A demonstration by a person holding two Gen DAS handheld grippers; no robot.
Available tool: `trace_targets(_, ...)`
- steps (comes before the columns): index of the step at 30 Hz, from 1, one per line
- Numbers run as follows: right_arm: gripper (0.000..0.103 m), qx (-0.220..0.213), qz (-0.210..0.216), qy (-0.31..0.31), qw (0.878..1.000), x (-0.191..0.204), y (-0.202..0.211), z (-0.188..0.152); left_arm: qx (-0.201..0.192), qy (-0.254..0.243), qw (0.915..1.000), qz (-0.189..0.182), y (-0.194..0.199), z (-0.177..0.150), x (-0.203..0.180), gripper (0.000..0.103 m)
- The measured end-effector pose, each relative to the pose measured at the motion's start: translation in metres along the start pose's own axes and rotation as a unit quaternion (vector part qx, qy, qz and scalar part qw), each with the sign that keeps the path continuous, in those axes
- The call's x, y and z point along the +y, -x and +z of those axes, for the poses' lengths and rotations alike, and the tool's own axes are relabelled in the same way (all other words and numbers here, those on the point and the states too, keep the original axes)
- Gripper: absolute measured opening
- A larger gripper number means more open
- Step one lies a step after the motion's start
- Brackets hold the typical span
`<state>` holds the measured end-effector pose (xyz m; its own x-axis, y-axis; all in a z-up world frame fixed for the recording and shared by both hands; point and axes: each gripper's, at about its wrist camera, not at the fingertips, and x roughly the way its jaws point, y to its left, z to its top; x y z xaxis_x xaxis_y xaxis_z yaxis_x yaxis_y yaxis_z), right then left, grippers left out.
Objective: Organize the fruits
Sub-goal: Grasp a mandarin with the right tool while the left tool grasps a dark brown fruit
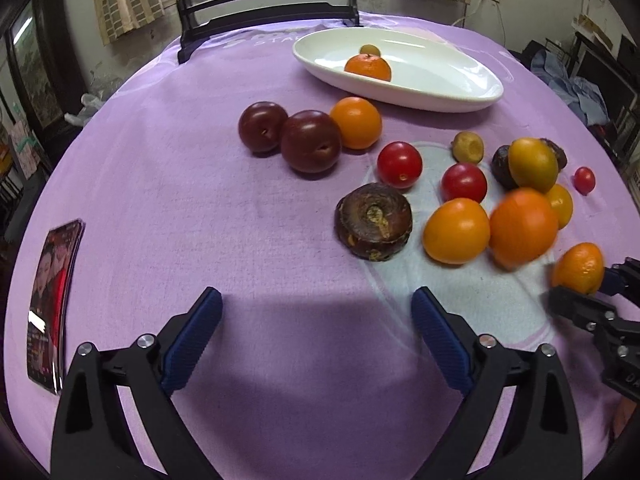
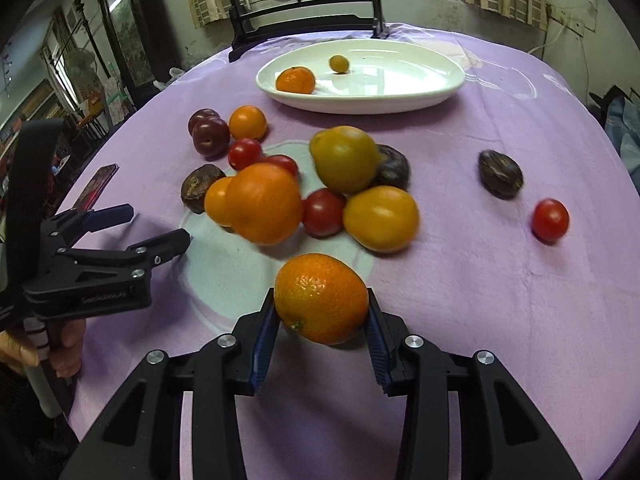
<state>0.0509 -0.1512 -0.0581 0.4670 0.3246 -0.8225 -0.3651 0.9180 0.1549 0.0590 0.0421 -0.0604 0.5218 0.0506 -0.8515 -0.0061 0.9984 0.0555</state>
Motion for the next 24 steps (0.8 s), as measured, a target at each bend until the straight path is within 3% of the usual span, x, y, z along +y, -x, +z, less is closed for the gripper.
trace_targets(13,0.041,-0.016,0.015,-0.015,1.000,-0.011,0.017,-0.007,-0.017,-0.034,0.9992,0.015,-0.015,0.028,-0.012,0.087)
trace_targets(16,0.041,-0.016,0.018,-0.010,1.000,-0.008,0.017,-0.006,-0.021,-0.035,0.9992,-0.005,-0.019,0.033,-0.012,0.074)
trace_targets(18,0.041,-0.018,0.019,-0.009,1.000,-0.006,0.019,-0.006,-0.017,-0.037,0.9984,-0.039,-0.017,0.034,-0.015,0.040)
trace_targets(24,0.041,-0.027,0.014,-0.013,0.999,-0.010,0.028,-0.005,-0.017,-0.038,0.9985,-0.035,-0.011,0.027,-0.024,0.040)
